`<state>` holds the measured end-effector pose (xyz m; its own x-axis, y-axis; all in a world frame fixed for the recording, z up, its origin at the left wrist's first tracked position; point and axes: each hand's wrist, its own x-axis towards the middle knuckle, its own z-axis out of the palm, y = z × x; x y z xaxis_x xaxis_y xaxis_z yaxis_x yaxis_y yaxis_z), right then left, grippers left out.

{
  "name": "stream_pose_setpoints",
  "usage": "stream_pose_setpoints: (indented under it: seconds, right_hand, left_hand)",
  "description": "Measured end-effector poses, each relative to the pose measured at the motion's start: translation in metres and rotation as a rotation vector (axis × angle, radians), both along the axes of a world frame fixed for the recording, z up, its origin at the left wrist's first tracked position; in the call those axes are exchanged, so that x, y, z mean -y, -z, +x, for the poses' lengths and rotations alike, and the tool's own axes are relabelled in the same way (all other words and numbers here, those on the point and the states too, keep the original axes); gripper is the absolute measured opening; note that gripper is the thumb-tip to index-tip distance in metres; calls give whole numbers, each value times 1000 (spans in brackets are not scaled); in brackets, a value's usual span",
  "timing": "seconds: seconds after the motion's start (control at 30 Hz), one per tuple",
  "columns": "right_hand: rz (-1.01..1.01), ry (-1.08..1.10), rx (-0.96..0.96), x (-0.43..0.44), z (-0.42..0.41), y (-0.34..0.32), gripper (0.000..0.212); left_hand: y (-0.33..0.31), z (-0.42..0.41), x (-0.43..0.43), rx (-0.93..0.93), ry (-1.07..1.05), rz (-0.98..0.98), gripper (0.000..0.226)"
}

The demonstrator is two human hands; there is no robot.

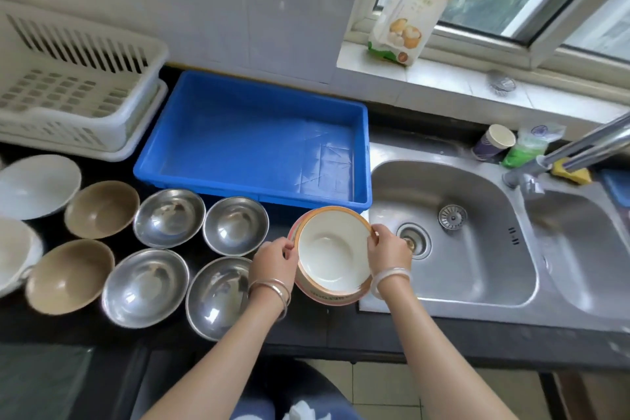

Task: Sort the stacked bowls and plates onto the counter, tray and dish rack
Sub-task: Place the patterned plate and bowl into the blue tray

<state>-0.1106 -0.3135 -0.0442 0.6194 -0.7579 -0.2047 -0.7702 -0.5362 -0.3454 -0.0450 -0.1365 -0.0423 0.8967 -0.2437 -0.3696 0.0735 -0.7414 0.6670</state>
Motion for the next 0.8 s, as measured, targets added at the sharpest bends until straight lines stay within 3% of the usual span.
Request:
stream_pose_setpoints:
  seconds: [0.43, 0.63, 0.8]
  right_hand:
    - [82, 82, -35, -27, -17, -5, 21]
    - [159, 159, 24, -29, -20, -11, 22]
    - [161, 226, 108, -21, -26, -23, 24]
  left_hand:
    - [-4, 30, 8, 13, -51, -11, 19]
    - [-8, 29, 14, 82, 1, 42, 20]
    - [-19, 30, 19, 76, -7, -26, 15]
